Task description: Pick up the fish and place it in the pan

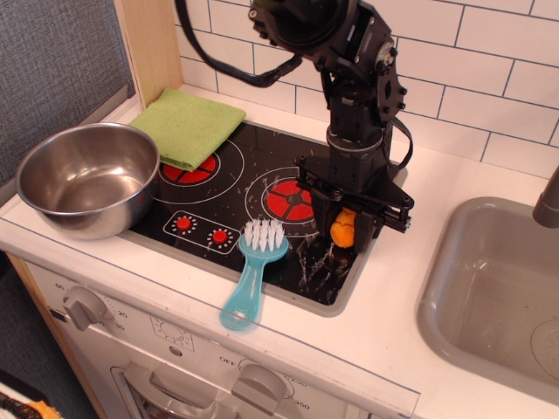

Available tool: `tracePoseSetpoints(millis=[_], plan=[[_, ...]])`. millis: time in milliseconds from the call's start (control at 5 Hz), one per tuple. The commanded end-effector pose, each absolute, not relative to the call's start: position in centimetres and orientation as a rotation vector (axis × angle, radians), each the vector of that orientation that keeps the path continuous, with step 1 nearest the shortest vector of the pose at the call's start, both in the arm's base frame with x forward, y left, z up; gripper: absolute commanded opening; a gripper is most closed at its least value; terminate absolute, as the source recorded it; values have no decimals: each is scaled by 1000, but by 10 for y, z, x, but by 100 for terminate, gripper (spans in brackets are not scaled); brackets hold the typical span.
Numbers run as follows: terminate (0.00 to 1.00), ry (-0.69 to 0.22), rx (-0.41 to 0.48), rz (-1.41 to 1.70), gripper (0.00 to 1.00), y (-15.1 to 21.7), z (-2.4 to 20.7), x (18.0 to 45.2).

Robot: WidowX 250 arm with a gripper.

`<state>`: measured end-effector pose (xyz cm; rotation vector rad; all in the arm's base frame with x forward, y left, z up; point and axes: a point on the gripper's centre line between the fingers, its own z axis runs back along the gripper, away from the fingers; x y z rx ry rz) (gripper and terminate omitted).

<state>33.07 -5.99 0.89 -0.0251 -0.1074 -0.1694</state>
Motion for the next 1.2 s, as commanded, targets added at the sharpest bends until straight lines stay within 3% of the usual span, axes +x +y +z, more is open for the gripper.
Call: tracePoseSetpoints(millis=[0,200,400,600,800,1000], plan=[[0,-243,-62,-173,0,-42,77,338],[0,-372,-68,-1,0,11,127,334],[0,-420,-11,117,0,58,159,318],[0,-372,15,203,0,106,156,305],[0,-295,46,243,0,155,138,287],[0,-232,39,242,0,183,127,261]])
